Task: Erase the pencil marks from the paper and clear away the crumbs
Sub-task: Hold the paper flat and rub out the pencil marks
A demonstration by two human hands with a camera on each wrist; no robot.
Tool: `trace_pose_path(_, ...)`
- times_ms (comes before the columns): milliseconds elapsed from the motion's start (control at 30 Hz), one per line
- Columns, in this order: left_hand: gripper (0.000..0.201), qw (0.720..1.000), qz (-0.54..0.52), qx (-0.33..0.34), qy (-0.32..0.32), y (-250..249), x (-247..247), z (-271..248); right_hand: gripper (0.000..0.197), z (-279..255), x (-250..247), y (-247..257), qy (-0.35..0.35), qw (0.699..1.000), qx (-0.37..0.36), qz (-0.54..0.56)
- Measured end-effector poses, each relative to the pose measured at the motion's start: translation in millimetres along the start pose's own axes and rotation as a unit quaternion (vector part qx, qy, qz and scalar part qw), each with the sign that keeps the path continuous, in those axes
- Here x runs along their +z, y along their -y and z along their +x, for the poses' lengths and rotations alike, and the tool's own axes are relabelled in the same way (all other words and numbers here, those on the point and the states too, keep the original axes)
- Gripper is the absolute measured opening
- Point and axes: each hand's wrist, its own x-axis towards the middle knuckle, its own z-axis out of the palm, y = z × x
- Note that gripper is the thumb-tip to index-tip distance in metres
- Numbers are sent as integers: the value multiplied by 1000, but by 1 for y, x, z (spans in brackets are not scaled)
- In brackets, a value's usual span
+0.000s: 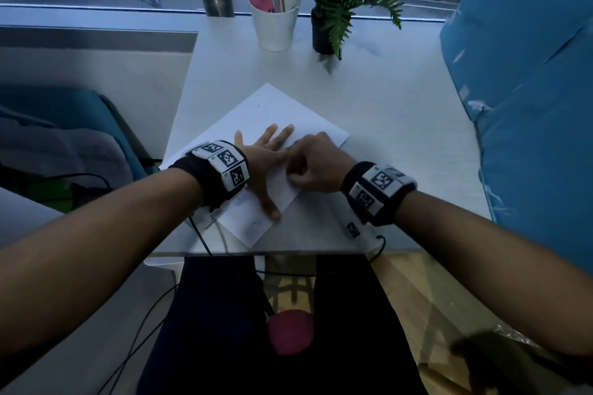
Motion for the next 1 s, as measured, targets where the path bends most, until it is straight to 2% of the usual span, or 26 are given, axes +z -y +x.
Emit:
trace_pose_path(100,160,1000,-1,2,5,0,-2,0,9,15,-28,-37,-59,995,78,-18)
trace_pose_path(233,159,1000,-8,12,-9,4,-1,2,12,29,-50,-62,-64,983,166,-40)
trace_pose_path(400,144,992,-41,55,-103,20,15,-1,7,26,-40,-69,-105,969,221,-23)
trace_pose_path(500,126,974,-106,57,-193,30,17,-4,14,29,-30,-72,-85,963,255,-18)
trace_pose_path(533,121,965,-127,41,-226,35,15,-6,17,29,-26,-71,-78,960,267,-16)
trace_pose_path(600,111,955,-138,-35,-260,48,13,-13,16,30,-18,-65,-84,956,280,-31)
trace_pose_path(667,100,953,-125,-122,-249,61,16,-20,12,32,-12,-58,-90,954,283,-42)
trace_pose_path(700,96,952,-122,-145,-241,65,19,-24,13,33,-10,-55,-88,954,285,-38)
trace_pose_path(767,92,952,-121,-156,-234,68,25,-28,19,35,-10,-51,-91,950,300,-8)
trace_pose_path(867,94,949,-110,-169,-241,70,27,-31,39,38,-14,-52,-120,931,339,70)
trace_pose_path(1000,101,944,-115,-184,-250,73,24,-30,21,36,-27,-50,-159,915,355,102)
